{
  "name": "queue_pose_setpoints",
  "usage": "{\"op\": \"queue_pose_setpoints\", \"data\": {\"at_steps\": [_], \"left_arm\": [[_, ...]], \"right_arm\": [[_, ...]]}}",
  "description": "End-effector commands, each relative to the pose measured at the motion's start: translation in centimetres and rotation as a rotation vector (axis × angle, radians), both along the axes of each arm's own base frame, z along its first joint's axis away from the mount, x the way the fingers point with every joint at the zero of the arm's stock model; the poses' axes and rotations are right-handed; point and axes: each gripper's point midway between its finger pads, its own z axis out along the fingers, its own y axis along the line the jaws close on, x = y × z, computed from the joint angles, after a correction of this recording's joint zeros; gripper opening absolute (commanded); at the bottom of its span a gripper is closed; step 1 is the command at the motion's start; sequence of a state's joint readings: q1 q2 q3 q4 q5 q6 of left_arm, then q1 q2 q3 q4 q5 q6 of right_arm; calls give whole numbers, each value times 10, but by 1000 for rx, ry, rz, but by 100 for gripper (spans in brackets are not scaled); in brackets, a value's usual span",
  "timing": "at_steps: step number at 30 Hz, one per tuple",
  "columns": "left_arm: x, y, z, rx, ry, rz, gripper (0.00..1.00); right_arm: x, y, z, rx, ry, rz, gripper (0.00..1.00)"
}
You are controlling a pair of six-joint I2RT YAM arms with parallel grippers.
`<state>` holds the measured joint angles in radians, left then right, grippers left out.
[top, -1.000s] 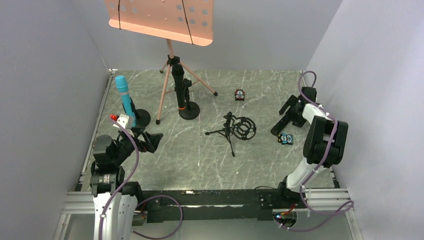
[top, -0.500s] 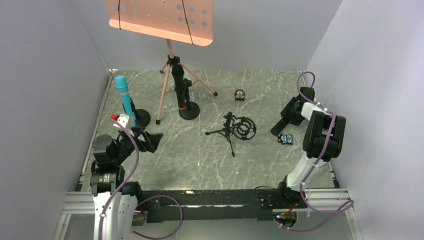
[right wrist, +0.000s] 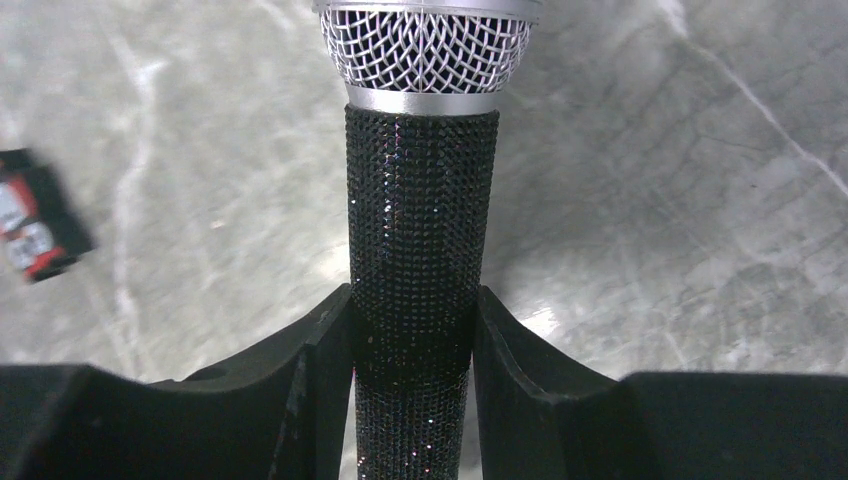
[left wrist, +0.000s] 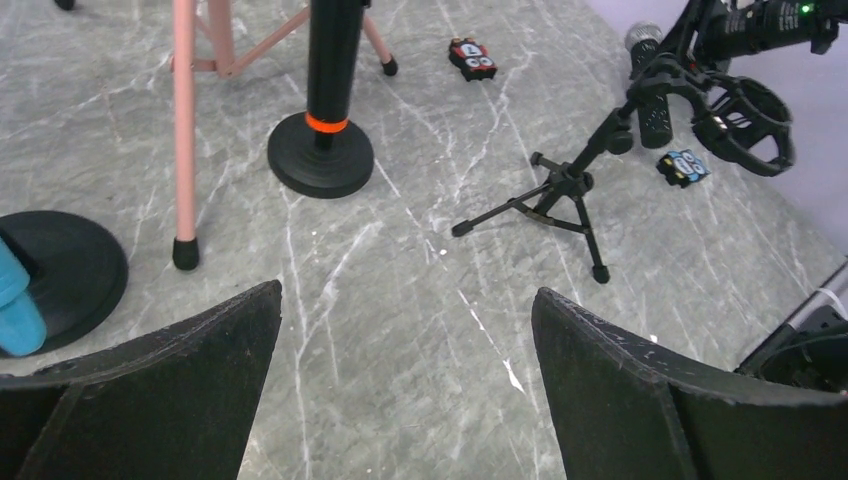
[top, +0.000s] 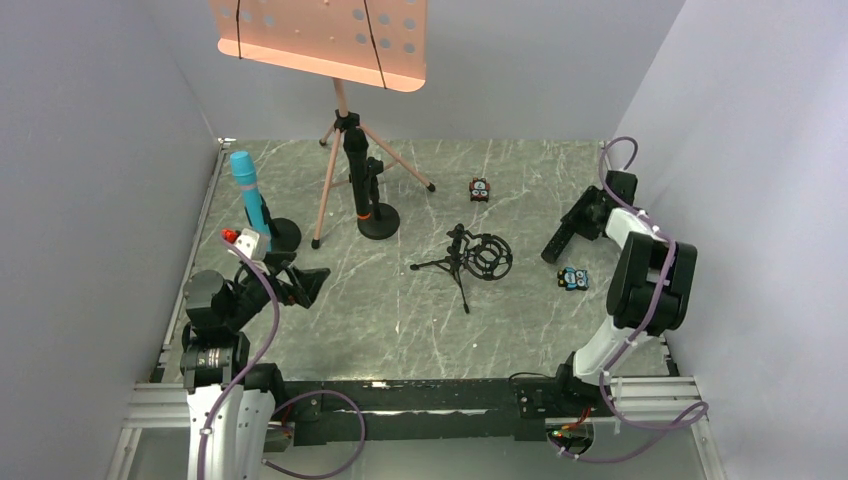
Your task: Attach the microphones to the stand
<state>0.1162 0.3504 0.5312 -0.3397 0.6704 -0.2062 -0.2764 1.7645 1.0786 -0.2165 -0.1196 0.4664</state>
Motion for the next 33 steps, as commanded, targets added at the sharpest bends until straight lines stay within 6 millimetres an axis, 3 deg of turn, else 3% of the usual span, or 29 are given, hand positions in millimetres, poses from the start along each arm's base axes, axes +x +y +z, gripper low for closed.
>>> {"op": "queue_pose_setpoints", "data": {"at_steps": [1,6,8,12,16,19,25,29,33], "left_arm": [[-6,-17,18,-43,-70,-111,99],[-14,-39,31,-221,-24,-241,99],[-18,-45,46,-288,-12,-281,99],[-30,-56,78,-336,-24,-334,99],[-42,-76,101,-373,-37,-404,99],[-45,-95,109,-398,-36,-452,99],[-38,-155,135,-437,-65,-571,99],[-28,-204,156,-400,-94,-637,99],[-15,-252,166,-383,-119,-667,99]], "right_arm": [[27,20,87,44,-298,111,12],[10,51,151,52,-481,293,8],[-4,67,182,32,-573,394,7],[-37,105,230,-4,-750,681,7],[-80,143,264,-13,-899,984,7],[-114,164,276,8,-961,1151,7],[-179,196,274,86,-1047,1413,8],[-199,204,267,155,-1070,1477,8],[-205,207,262,170,-1070,1490,8]]}}
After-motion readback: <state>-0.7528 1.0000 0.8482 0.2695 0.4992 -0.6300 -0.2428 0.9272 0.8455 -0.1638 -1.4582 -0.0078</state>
